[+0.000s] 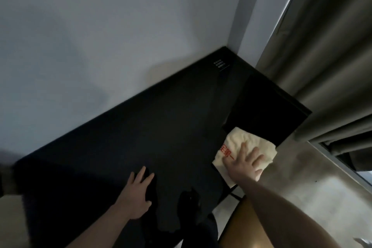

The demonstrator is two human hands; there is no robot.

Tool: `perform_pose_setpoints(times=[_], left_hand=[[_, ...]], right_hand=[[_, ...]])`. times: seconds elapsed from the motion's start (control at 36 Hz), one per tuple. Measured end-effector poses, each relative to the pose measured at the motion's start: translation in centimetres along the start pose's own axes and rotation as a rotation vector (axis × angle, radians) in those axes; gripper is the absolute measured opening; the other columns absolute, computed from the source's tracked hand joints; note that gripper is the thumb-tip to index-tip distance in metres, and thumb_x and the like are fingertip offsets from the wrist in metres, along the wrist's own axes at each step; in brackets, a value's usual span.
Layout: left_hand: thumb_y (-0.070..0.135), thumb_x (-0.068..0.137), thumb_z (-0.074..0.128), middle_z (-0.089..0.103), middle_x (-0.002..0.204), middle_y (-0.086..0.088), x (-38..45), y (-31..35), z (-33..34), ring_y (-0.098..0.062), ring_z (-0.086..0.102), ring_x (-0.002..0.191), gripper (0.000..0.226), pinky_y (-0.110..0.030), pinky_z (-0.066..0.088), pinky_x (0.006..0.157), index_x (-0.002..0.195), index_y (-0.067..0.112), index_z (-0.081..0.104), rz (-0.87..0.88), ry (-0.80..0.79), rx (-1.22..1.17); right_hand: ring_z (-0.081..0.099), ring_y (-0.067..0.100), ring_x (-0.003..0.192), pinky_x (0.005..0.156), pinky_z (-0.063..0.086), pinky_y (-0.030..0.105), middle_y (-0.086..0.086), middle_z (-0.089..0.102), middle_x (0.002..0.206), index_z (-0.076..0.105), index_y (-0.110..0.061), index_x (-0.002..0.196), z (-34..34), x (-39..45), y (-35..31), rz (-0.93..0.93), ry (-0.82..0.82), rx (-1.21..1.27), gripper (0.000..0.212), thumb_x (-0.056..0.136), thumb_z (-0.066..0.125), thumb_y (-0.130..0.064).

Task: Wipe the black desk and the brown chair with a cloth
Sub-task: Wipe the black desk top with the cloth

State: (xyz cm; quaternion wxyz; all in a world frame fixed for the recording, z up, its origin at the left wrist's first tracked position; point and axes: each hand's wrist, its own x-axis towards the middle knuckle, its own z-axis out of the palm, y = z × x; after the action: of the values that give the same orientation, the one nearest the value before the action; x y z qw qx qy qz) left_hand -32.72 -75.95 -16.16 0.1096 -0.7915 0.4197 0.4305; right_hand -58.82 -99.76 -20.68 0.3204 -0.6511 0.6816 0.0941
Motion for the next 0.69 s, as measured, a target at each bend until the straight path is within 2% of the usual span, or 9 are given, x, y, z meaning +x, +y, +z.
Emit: perform_pose_setpoints(times=[0.11, 0.22, 0.31, 0.44, 0.56, 0.64, 0.69], left_hand=[[0.031, 0.096, 0.063, -0.028, 0.165, 0.004, -3.6, -4.4, 3.3, -0.036, -0.014, 0.154, 0.094, -0.046, 0.017, 0.126, 0.161, 0.034, -0.005, -0.071, -0.027, 0.007], [0.026, 0.096, 0.062, -0.028, 0.165, 0.001, -5.5, -7.0, 4.7, -0.038, -0.013, 0.154, 0.096, -0.047, 0.02, 0.125, 0.161, 0.034, -0.009, -0.163, -0.06, -0.006], [0.019, 0.096, 0.06, -0.029, 0.165, 0.002, -5.6, -7.5, 5.2, -0.038, -0.011, 0.154, 0.098, -0.047, 0.024, 0.124, 0.16, 0.036, -0.011, -0.189, -0.06, -0.019], [0.004, 0.093, 0.055, -0.028, 0.165, 0.007, -4.7, -7.5, 4.6, -0.035, -0.011, 0.155, 0.098, -0.038, 0.031, 0.12, 0.16, 0.038, -0.008, -0.193, -0.087, -0.087], [0.002, 0.092, 0.056, -0.031, 0.163, 0.008, -3.9, -7.6, 4.4, -0.036, -0.01, 0.155, 0.102, -0.03, 0.043, 0.109, 0.159, 0.04, -0.011, -0.178, -0.089, -0.124], [0.002, 0.093, 0.055, -0.033, 0.162, 0.01, -4.0, -7.6, 4.7, -0.037, -0.013, 0.154, 0.103, -0.027, 0.044, 0.104, 0.158, 0.041, -0.013, -0.166, -0.079, -0.147], [0.001, 0.092, 0.055, -0.033, 0.162, 0.011, -4.3, -7.4, 5.0, -0.036, -0.014, 0.154, 0.103, -0.029, 0.042, 0.107, 0.159, 0.041, -0.013, -0.168, -0.05, -0.15]], right_hand=[[-0.034, 0.036, 0.148, 0.121, 0.0, 0.064, 0.004, -0.036, 0.162, -0.015, -0.039, 0.158, 4.3, -6.3, -0.5, -0.056, -0.091, -0.017, 0.104, 0.086, 0.05, -0.076], [-0.036, 0.036, 0.147, 0.122, 0.001, 0.063, 0.0, -0.039, 0.16, -0.015, -0.041, 0.158, 5.1, -8.5, 0.5, -0.106, -0.169, -0.044, 0.104, 0.085, 0.05, -0.077], [-0.039, 0.036, 0.145, 0.122, 0.003, 0.063, 0.0, -0.041, 0.159, -0.015, -0.041, 0.157, 4.2, -7.7, 0.5, -0.104, -0.203, -0.063, 0.107, 0.083, 0.052, -0.079], [-0.04, 0.036, 0.144, 0.12, 0.002, 0.067, -0.003, -0.044, 0.157, -0.02, -0.045, 0.155, 2.5, -4.8, -0.3, -0.079, -0.215, -0.12, 0.11, 0.079, 0.05, -0.083], [-0.041, 0.034, 0.144, 0.115, -0.002, 0.073, -0.005, -0.047, 0.155, -0.024, -0.047, 0.152, 0.6, -2.6, -1.3, -0.044, -0.216, -0.146, 0.11, 0.079, 0.049, -0.083], [-0.036, 0.034, 0.147, 0.114, 0.001, 0.075, -0.004, -0.042, 0.159, -0.02, -0.046, 0.154, 0.2, -2.2, -2.1, -0.012, -0.178, -0.136, 0.107, 0.082, 0.052, -0.078], [-0.035, 0.034, 0.148, 0.113, 0.002, 0.076, -0.003, -0.041, 0.16, -0.019, -0.045, 0.155, 0.4, -2.1, -2.2, 0.0, -0.16, -0.128, 0.106, 0.083, 0.053, -0.077]])
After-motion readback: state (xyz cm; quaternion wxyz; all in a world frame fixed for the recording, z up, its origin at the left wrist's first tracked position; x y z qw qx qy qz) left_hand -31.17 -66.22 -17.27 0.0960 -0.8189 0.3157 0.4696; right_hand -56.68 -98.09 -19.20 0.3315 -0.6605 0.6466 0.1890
